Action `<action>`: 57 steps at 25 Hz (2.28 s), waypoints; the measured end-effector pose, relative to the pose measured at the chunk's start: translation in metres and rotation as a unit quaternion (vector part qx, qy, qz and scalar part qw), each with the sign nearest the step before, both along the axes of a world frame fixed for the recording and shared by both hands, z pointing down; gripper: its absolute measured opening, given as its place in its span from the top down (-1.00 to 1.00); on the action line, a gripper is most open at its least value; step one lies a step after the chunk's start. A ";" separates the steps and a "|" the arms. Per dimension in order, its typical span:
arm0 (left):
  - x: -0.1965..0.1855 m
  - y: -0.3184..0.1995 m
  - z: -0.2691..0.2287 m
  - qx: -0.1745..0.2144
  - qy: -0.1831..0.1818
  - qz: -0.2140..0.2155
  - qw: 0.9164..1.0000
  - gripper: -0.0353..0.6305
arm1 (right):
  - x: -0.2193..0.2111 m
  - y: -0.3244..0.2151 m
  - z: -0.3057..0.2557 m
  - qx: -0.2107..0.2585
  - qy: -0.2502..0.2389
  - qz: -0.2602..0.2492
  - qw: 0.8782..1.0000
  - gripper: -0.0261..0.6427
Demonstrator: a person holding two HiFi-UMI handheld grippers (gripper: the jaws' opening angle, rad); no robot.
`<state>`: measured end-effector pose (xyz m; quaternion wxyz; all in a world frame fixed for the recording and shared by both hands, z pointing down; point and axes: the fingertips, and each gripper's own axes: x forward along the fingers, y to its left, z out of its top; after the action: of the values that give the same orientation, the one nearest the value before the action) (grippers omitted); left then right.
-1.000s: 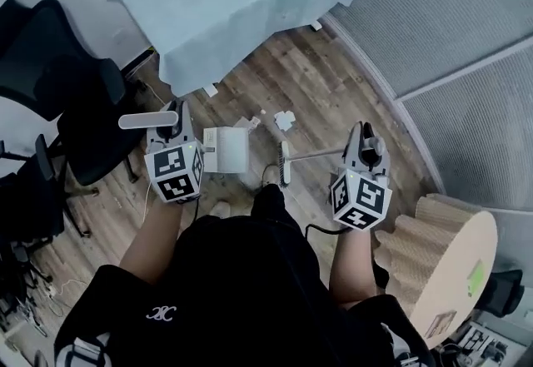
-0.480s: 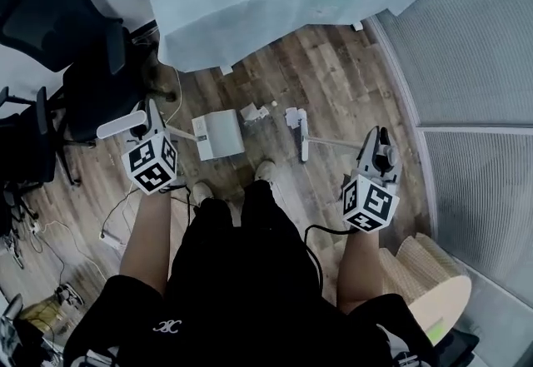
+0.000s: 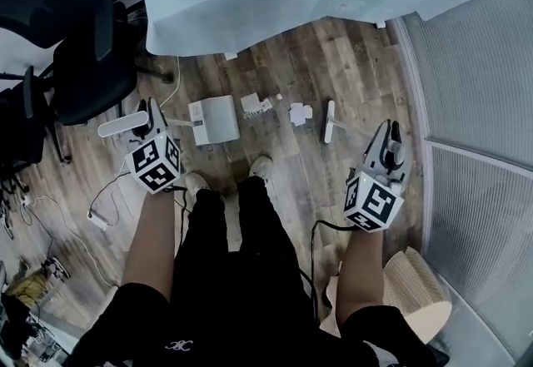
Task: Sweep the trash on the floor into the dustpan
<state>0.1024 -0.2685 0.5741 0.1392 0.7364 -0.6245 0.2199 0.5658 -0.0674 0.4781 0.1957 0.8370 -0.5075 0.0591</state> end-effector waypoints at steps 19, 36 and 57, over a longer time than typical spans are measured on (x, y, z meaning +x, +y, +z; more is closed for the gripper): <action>-0.017 -0.007 0.015 0.006 0.024 -0.002 1.000 0.72 | -0.205 -0.102 0.010 0.001 -0.105 -0.157 0.982 0.74; -0.032 0.001 0.019 0.008 0.025 0.018 0.999 0.71 | -0.285 -0.113 -0.039 0.043 -0.186 -0.232 0.954 0.75; -0.022 0.009 0.016 0.036 0.011 0.078 0.996 0.72 | -0.242 -0.078 -0.014 -0.031 -0.058 -0.204 0.977 0.75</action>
<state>0.0800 -0.2593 0.5900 0.1021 0.7900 -0.5708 0.1992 0.3235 -0.1452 0.4644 0.1997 0.7044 -0.6762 0.0814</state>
